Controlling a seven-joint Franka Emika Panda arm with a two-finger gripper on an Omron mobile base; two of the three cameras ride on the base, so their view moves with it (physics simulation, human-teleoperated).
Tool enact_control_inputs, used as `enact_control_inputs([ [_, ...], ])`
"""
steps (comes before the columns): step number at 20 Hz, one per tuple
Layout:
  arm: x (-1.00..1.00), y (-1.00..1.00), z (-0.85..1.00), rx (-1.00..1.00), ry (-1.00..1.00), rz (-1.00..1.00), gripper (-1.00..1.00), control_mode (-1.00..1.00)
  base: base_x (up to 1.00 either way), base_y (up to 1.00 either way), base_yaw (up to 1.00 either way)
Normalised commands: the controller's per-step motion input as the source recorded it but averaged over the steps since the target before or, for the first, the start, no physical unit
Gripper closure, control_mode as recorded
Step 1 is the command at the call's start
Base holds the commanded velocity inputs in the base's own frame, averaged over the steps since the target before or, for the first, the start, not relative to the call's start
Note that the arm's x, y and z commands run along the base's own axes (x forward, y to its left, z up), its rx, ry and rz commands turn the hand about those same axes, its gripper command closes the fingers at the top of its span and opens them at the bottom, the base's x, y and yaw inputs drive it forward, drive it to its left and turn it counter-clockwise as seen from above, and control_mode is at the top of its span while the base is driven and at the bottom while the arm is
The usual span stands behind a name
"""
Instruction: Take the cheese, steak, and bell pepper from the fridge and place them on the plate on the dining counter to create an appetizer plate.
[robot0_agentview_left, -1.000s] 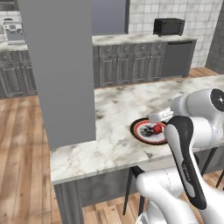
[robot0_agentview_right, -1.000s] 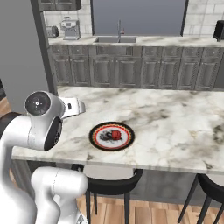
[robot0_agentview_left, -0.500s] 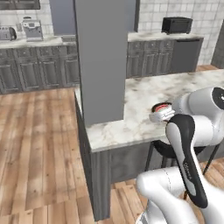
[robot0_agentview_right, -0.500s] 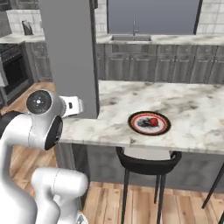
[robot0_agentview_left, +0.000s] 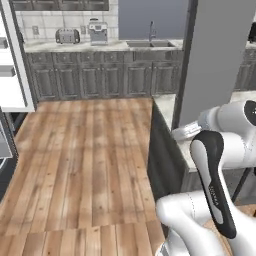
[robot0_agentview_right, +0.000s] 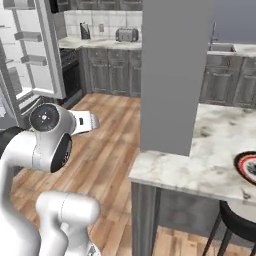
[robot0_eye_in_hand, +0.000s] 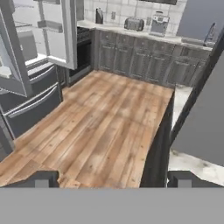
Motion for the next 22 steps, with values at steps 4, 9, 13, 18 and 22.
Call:
enact_control_inputs([
  [4, 0.0, 0.0, 0.0, 0.0, 0.0, 0.0, -1.0, 1.0, 1.0, 0.74, 0.4],
  [9, 0.0, 0.0, 0.0, 0.0, 0.0, 0.0, -1.0, 1.0, 1.0, 0.14, 0.27],
  [13, 0.0, 0.0, 0.0, 0.0, 0.0, 0.0, -1.0, 1.0, 1.0, -0.06, 0.08],
  [18, 0.0, 0.0, 0.0, 0.0, 0.0, 0.0, -1.0, 1.0, 1.0, -0.1, 0.13],
  [22, 0.0, 0.0, 0.0, 0.0, 0.0, 0.0, -1.0, 1.0, 0.99, 0.0, 0.26],
])
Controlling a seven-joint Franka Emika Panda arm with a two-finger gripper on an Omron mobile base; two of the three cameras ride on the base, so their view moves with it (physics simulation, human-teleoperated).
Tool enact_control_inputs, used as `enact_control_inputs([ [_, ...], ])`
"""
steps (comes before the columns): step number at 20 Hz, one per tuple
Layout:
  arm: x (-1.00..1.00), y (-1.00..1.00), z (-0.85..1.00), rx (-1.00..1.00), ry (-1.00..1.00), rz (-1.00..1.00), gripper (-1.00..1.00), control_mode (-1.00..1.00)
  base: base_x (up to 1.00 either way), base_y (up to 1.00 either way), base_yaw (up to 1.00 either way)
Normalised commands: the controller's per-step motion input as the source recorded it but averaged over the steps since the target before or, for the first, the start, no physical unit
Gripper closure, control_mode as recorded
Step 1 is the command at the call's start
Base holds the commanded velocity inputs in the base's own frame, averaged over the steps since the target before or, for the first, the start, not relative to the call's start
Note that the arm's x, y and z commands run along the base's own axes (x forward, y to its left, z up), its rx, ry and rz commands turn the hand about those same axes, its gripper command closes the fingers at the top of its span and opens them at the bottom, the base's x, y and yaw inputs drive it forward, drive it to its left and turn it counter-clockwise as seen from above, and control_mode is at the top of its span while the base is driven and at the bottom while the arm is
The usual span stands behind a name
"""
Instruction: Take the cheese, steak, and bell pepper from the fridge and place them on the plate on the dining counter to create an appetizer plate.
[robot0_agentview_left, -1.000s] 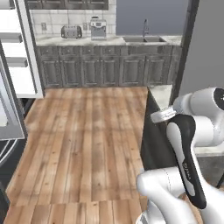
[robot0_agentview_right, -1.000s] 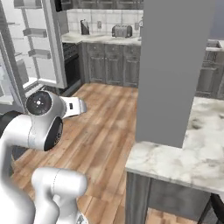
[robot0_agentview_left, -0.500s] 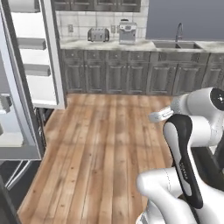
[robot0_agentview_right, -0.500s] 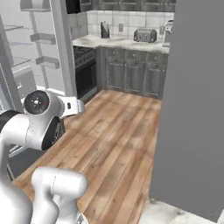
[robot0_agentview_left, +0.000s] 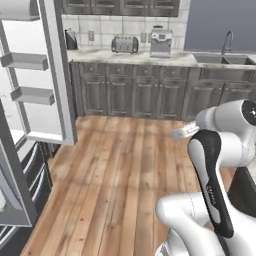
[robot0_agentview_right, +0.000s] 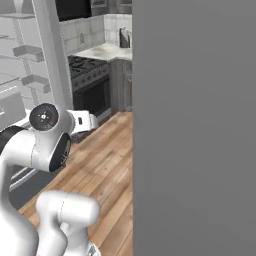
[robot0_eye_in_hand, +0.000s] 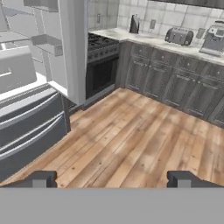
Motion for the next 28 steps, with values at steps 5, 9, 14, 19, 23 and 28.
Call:
enact_control_inputs([
  [5, 0.0, 0.0, 0.0, 0.0, 0.0, 0.0, -1.0, 1.0, 0.66, 0.24, 0.24],
  [9, 0.0, 0.0, 0.0, 0.0, 0.0, 0.0, -1.0, 1.0, 0.07, 0.52, 0.31],
  [14, 0.0, 0.0, 0.0, 0.0, 0.0, 0.0, -1.0, 1.0, 0.18, 0.27, 0.33],
  [19, 0.0, 0.0, 0.0, 0.0, 0.0, 0.0, -1.0, 1.0, 0.54, 0.01, 0.34],
  [23, 0.0, 0.0, 0.0, 0.0, 0.0, 0.0, -1.0, 1.0, 0.81, 0.0, 0.36],
  [28, 0.0, 0.0, 0.0, 0.0, 0.0, 0.0, -1.0, 1.0, 0.88, 0.0, 0.38],
])
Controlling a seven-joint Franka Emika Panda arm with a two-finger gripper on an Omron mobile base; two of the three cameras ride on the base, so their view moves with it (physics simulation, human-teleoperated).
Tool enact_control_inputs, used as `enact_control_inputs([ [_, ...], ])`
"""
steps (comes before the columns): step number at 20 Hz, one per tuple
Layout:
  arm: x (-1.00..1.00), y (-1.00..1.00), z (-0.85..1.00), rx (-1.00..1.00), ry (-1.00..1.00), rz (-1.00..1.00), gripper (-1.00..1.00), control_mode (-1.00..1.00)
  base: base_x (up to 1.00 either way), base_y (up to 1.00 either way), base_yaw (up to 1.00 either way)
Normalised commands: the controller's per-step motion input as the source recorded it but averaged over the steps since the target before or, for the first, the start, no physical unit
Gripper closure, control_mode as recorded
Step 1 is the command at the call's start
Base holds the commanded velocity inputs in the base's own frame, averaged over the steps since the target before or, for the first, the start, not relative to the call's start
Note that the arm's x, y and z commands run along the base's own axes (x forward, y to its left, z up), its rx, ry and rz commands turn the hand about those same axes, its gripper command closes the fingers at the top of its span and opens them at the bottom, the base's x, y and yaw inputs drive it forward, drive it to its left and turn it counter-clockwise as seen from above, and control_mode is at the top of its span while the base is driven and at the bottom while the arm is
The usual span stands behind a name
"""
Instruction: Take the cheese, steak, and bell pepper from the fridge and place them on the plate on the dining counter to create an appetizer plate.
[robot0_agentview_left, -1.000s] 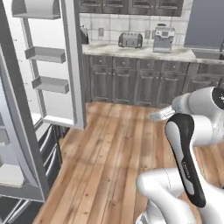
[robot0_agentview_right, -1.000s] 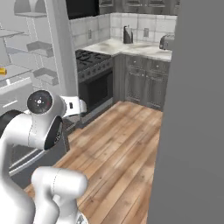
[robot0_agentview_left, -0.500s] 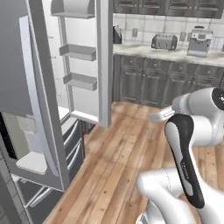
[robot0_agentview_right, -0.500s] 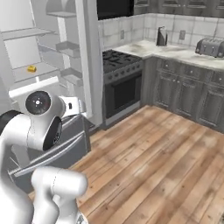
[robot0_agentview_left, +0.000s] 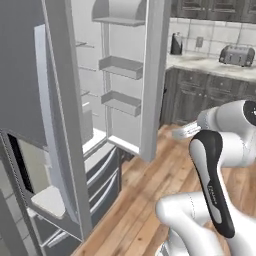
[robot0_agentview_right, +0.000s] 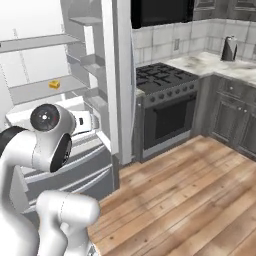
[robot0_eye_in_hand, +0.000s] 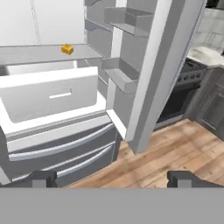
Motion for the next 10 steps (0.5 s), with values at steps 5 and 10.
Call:
enact_control_inputs([
  [5, 0.0, 0.0, 0.0, 0.0, 0.0, 0.0, -1.0, 1.0, 0.67, 0.0, 0.37],
  [10, 0.0, 0.0, 0.0, 0.0, 0.0, 0.0, -1.0, 1.0, 0.49, 0.0, 0.36],
])
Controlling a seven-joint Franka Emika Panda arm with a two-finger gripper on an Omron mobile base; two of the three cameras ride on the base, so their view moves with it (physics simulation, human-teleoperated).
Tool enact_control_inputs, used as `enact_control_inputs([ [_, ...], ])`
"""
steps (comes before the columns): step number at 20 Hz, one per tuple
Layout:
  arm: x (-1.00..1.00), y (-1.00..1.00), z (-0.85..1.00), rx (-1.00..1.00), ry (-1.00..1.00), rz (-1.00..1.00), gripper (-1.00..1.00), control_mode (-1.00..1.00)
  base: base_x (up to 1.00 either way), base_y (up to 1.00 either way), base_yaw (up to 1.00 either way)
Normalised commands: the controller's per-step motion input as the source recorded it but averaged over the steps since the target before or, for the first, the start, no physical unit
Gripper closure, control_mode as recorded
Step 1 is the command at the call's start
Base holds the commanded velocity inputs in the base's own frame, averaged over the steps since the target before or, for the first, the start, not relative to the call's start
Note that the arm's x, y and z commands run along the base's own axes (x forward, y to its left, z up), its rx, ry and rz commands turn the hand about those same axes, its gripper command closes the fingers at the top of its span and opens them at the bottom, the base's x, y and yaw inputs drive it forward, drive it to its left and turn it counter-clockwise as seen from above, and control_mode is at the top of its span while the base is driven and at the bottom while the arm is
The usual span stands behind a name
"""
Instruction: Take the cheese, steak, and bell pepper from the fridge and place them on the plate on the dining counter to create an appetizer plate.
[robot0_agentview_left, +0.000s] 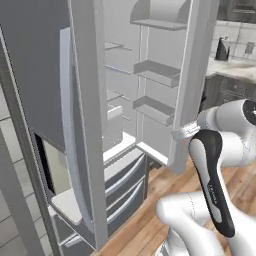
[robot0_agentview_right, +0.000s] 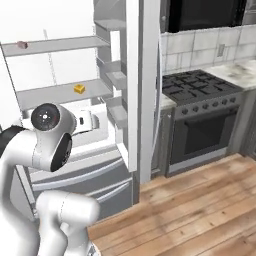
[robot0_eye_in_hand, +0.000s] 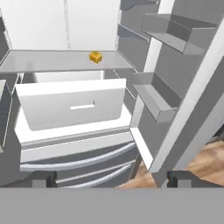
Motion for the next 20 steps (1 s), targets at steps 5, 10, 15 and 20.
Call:
enact_control_inputs([
  [5, 0.0, 0.0, 0.0, 0.0, 0.0, 0.0, -1.0, 1.0, 0.49, -0.02, 0.39],
  [10, 0.0, 0.0, 0.0, 0.0, 0.0, 0.0, -1.0, 1.0, 0.45, -0.22, 0.4],
  [15, 0.0, 0.0, 0.0, 0.0, 0.0, 0.0, -1.0, 1.0, 0.17, -0.5, 0.34],
  [20, 0.0, 0.0, 0.0, 0.0, 0.0, 0.0, -1.0, 1.0, 0.36, -0.36, 0.31],
])
